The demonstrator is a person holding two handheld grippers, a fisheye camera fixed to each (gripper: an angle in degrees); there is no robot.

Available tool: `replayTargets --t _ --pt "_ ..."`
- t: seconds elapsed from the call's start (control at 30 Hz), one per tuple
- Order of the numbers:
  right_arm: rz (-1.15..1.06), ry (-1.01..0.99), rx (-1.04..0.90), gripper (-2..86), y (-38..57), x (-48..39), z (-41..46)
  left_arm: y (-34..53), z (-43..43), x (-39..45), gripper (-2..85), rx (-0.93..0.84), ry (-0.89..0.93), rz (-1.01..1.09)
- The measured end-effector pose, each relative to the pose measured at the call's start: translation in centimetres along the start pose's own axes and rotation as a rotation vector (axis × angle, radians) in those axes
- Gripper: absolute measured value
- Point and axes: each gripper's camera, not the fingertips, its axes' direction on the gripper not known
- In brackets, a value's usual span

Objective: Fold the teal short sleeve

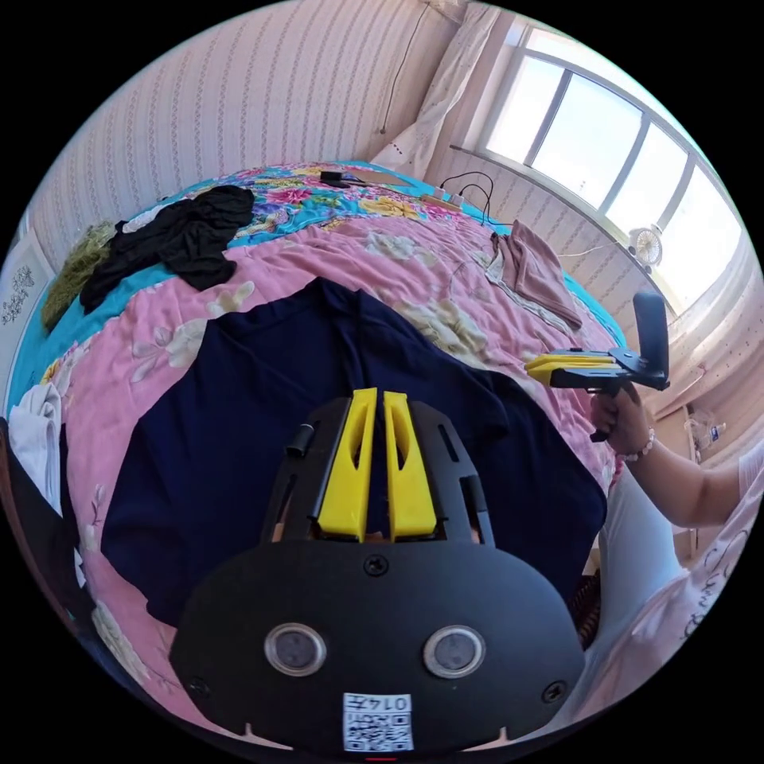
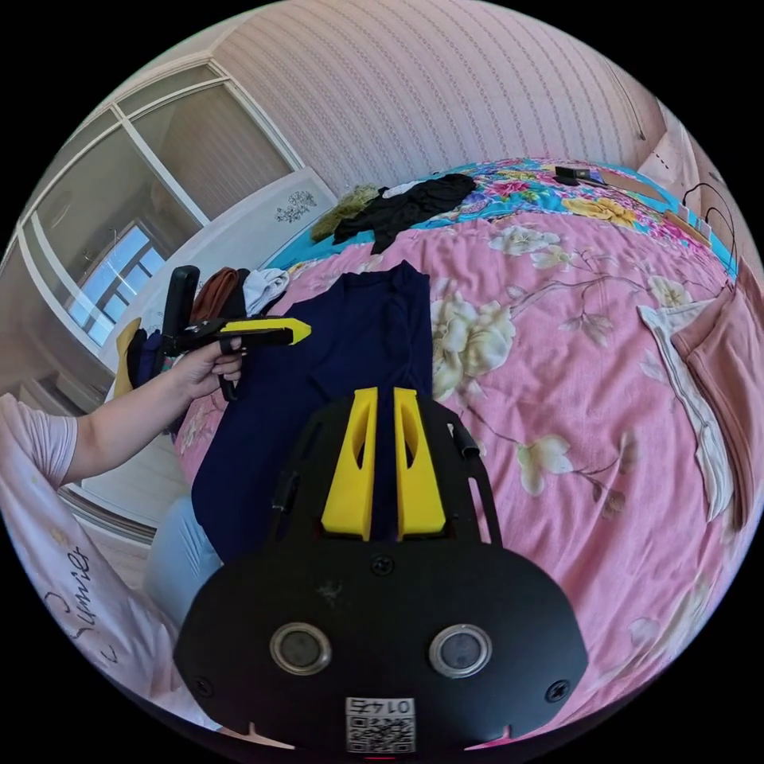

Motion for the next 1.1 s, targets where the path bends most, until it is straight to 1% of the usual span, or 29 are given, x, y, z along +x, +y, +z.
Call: replayTargets --t 0.13,0.2,0.27,0.3,0.37,0.4,0.47,0.53,0.6,0.63,0.7,0.77,0.8,0.87,0.93,1.0,1.1 --pt "0.017 0.044 -0.055 7.9 -2.2 0.1 3.0 -3.8 3.2 -1.1 3.0 -0.01 -0.002 -0.026" --pt "0.042 0.079 -0.138 7.6 -3.4 0.5 5.6 -5.9 6.3 -1.9 4.6 -0.071 0.002 -0.052" --pt "0.06 0.062 -0.185 6.0 -4.0 0.9 6.8 -7.2 8.2 -2.7 4.6 -0.133 0.039 -0.078" --pt "0.055 0.04 -0.135 4.2 -4.0 0.9 6.3 -7.9 8.9 -3.1 3.6 -0.149 0.055 -0.089" --pt "0.07 0.081 -0.046 1.7 -3.8 1.1 5.1 -8.6 9.2 -3.5 1.2 -0.143 0.088 -0.074" --pt "0.089 0.118 -0.017 1.0 -3.8 1.4 4.6 -9.1 9.1 -3.7 0.0 -0.116 0.118 -0.064" --pt "0.115 0.127 0.007 0.7 -3.7 2.1 4.2 -9.8 9.2 -4.0 -0.6 -0.088 0.157 -0.051" --pt "0.135 0.06 0.009 0.9 -3.8 2.8 4.2 -10.3 9.5 -4.3 -0.7 -0.114 0.154 -0.044" --pt "0.134 -0.06 0.019 2.6 -4.0 3.1 4.4 -10.1 9.3 -4.7 -0.6 -0.131 0.123 -0.037" --pt "0.127 -0.073 0.02 3.4 -4.1 3.0 4.6 -9.9 9.1 -4.8 -0.5 -0.126 0.115 -0.035" --pt "0.081 -0.069 0.001 7.9 -4.7 1.9 5.5 -8.9 8.1 -5.3 0.9 -0.091 0.055 -0.04" --pt "0.05 -0.048 -0.041 8.7 -5.2 1.2 7.0 -8.2 7.9 -5.8 3.2 -0.083 0.044 -0.058" --pt "0.046 -0.038 -0.095 8.0 -5.5 1.0 8.4 -7.8 8.4 -6.2 4.2 -0.102 0.074 -0.077" --pt "0.06 -0.038 -0.161 5.7 -5.9 0.9 10.0 -7.5 9.3 -6.8 3.5 -0.155 0.12 -0.092" --pt "0.063 -0.037 -0.106 3.4 -5.9 0.8 9.5 -7.4 9.4 -7.2 0.2 -0.147 0.135 -0.092" --pt "0.088 -0.035 -0.033 1.9 -5.9 1.0 8.4 -8.1 8.9 -7.3 -0.6 -0.106 0.144 -0.072" --pt "0.128 -0.05 0.001 1.3 -6.1 1.9 8.2 -9.5 8.8 -7.0 -0.9 -0.073 0.178 -0.045"
